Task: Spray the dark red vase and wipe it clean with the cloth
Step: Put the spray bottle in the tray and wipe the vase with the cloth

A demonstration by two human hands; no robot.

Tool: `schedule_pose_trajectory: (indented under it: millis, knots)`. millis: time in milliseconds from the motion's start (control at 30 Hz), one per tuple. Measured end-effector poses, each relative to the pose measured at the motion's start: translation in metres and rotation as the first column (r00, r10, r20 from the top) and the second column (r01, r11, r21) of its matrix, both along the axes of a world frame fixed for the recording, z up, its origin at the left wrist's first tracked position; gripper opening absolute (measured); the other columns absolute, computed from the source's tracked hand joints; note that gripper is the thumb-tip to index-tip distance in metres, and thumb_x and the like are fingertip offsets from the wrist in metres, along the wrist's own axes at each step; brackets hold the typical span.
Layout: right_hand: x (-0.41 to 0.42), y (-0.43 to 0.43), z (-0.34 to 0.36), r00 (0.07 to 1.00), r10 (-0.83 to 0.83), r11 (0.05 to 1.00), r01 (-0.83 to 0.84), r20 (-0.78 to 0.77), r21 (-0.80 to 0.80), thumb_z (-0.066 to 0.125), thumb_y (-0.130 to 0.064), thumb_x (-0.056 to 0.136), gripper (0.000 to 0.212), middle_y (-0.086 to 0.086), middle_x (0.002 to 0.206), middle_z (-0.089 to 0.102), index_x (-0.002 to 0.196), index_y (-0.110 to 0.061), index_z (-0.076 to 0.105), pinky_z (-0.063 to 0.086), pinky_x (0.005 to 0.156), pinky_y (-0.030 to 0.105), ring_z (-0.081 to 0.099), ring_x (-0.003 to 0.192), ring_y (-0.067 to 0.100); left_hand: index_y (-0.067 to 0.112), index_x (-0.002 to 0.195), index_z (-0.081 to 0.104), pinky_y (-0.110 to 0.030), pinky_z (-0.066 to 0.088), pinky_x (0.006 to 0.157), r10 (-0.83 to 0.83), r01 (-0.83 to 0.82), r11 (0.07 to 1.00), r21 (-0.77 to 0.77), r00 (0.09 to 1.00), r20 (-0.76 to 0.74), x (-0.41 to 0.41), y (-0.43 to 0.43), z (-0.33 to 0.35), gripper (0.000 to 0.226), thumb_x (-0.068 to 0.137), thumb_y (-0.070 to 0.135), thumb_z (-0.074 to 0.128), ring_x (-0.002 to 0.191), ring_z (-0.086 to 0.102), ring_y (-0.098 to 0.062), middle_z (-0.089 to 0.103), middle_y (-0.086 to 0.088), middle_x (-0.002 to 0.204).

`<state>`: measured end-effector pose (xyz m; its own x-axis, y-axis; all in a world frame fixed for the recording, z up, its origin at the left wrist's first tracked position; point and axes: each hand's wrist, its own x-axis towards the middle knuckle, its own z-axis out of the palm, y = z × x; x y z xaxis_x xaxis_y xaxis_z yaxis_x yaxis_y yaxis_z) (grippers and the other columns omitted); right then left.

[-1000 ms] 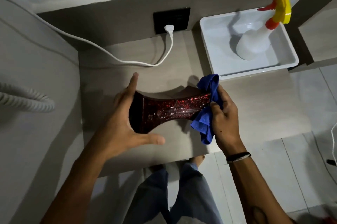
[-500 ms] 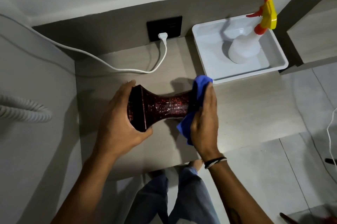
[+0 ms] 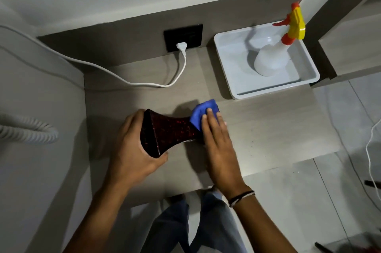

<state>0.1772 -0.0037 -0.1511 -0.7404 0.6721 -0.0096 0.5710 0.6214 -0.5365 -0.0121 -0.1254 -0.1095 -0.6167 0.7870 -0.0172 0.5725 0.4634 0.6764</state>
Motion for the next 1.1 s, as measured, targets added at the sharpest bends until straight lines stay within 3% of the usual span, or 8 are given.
schedule_pose_trajectory:
  millis: [133,300,433,533,700,867,967,1100]
  knots:
    - [-0.012,-0.015,0.011,0.997,-0.038,0.989,0.028,-0.065,-0.143,0.061,0.02,0.086,0.104,0.008,0.181,-0.006,0.171,-0.009,0.009,0.019,0.137,0.055,-0.003,0.17,0.032,0.011,0.133,0.058,-0.02,0.045,0.092,0.034,-0.034,0.998,-0.052,0.999,0.0,0.009,0.002,0.006,0.089,0.054,0.015,0.098,0.111,0.058,-0.019,0.059,-0.002,0.126]
    - [-0.033,-0.059,0.027,0.932,0.244,0.955,-0.279,-0.268,-0.101,0.063,0.017,0.077,0.119,0.005,0.183,-0.006,0.173,-0.015,-0.001,0.005,0.139,0.046,-0.005,0.171,0.03,0.005,0.136,0.061,-0.038,0.052,0.101,0.037,-0.036,0.999,-0.022,0.999,0.024,0.009,0.002,0.01,0.08,0.063,0.015,0.093,0.118,0.064,-0.027,0.065,-0.011,0.13]
    - [0.006,0.001,0.011,0.995,0.078,0.99,-0.07,0.068,-0.119,0.054,0.021,0.092,0.107,-0.002,0.176,-0.027,0.168,-0.022,-0.009,0.007,0.14,0.046,-0.017,0.168,0.026,0.009,0.138,0.058,-0.02,0.045,0.093,0.051,-0.054,0.995,-0.084,0.998,-0.036,0.009,-0.002,0.011,0.095,0.052,0.017,0.098,0.113,0.057,-0.019,0.06,-0.006,0.13]
    - [0.003,-0.002,0.021,0.999,0.014,0.975,-0.024,-0.046,-0.22,0.054,0.025,0.087,0.104,0.003,0.18,-0.012,0.17,-0.016,0.005,0.015,0.139,0.049,-0.009,0.17,0.028,0.008,0.137,0.058,-0.004,0.041,0.092,0.043,-0.046,0.997,-0.062,0.998,-0.054,0.011,0.002,0.012,0.095,0.051,0.018,0.097,0.109,0.051,-0.008,0.061,-0.008,0.131]
    - [-0.04,-0.068,0.034,0.911,0.202,0.959,-0.259,-0.359,-0.117,0.068,0.013,0.08,0.113,0.004,0.184,-0.003,0.173,-0.012,0.008,0.003,0.139,0.036,-0.004,0.171,0.032,0.004,0.143,0.06,-0.016,0.039,0.113,0.109,-0.109,0.994,-0.015,0.994,0.018,0.014,0.002,0.011,0.078,0.071,0.004,0.089,0.13,0.061,-0.023,0.064,-0.009,0.142]
    - [0.008,0.003,0.004,0.998,-0.057,0.985,0.051,-0.034,-0.164,0.061,0.027,0.081,0.107,0.005,0.181,0.002,0.169,-0.015,0.016,0.025,0.135,0.055,0.007,0.17,0.033,0.01,0.136,0.057,-0.023,0.041,0.087,0.045,-0.056,0.991,-0.125,0.995,-0.091,0.01,0.003,0.021,0.094,0.051,0.021,0.097,0.112,0.06,-0.027,0.063,-0.008,0.127]
    - [0.022,0.031,-0.001,0.914,-0.38,0.875,0.305,-0.142,-0.376,0.045,0.031,0.082,0.087,0.017,0.17,0.04,0.163,0.0,0.039,0.033,0.131,0.055,0.037,0.16,0.03,0.02,0.123,0.062,-0.033,0.052,0.083,0.08,-0.082,0.992,-0.099,0.997,-0.024,0.011,0.009,0.028,0.079,0.053,0.035,0.094,0.104,0.064,-0.02,0.065,0.001,0.116]
    - [0.017,0.045,0.003,0.706,-0.696,0.452,0.285,-0.134,-0.845,0.037,0.022,0.092,0.073,-0.001,0.132,0.078,0.145,-0.02,0.066,0.06,0.111,0.044,0.074,0.126,0.025,0.031,0.109,0.07,-0.043,0.064,0.085,0.306,-0.27,0.951,-0.15,0.89,0.336,0.005,0.015,0.031,0.068,0.055,0.065,0.091,0.093,0.075,-0.008,0.078,0.01,0.103]
